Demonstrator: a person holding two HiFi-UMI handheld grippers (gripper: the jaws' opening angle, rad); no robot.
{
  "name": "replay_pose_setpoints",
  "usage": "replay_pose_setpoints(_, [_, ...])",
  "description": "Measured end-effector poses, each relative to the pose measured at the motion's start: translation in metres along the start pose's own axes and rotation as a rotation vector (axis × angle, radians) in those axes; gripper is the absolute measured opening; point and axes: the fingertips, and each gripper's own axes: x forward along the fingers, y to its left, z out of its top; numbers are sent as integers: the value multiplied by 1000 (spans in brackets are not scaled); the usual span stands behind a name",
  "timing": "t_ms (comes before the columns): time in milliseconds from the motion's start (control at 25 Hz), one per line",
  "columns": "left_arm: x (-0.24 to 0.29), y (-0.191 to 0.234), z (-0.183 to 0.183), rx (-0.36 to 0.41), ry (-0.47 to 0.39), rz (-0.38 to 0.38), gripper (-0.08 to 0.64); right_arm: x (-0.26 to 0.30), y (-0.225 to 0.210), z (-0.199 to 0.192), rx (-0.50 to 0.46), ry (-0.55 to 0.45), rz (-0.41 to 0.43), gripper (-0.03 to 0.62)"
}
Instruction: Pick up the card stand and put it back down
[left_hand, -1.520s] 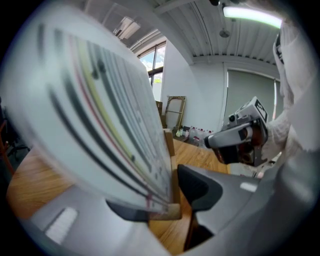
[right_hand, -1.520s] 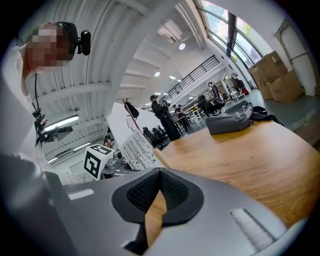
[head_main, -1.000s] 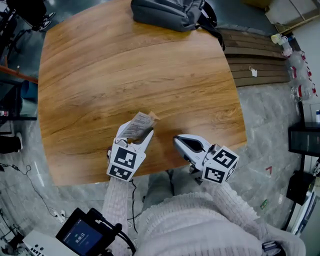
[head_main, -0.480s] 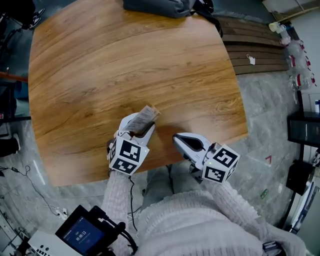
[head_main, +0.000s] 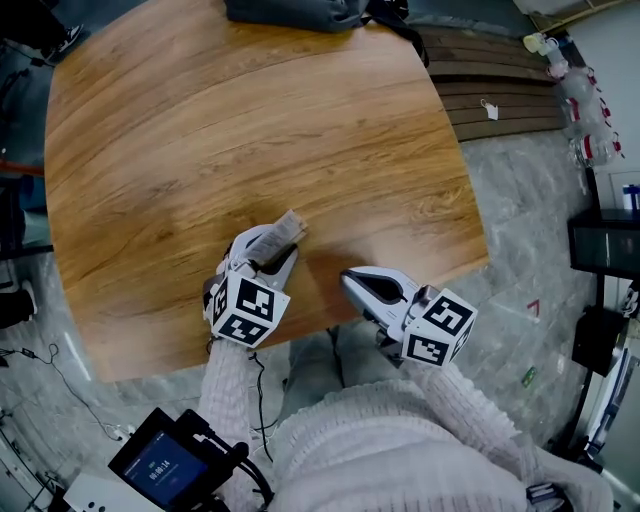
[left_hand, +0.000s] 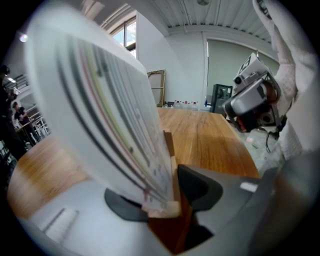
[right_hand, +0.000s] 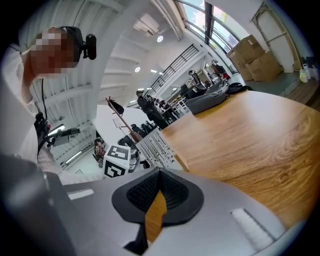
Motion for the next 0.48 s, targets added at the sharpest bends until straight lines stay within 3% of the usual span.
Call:
replay_pose_setpoints(160, [0, -1, 0, -11, -18, -22, 189, -7, 1, -1, -6, 3, -9, -5])
replay_pose_setpoints(320, [3, -1, -2, 2, -21, 2, 198, -7, 2, -2, -9, 10, -4, -5])
replay_pose_setpoints(480, [-1, 3, 2, -59, -61, 30, 239, -6, 7, 2, -21, 11, 15, -5])
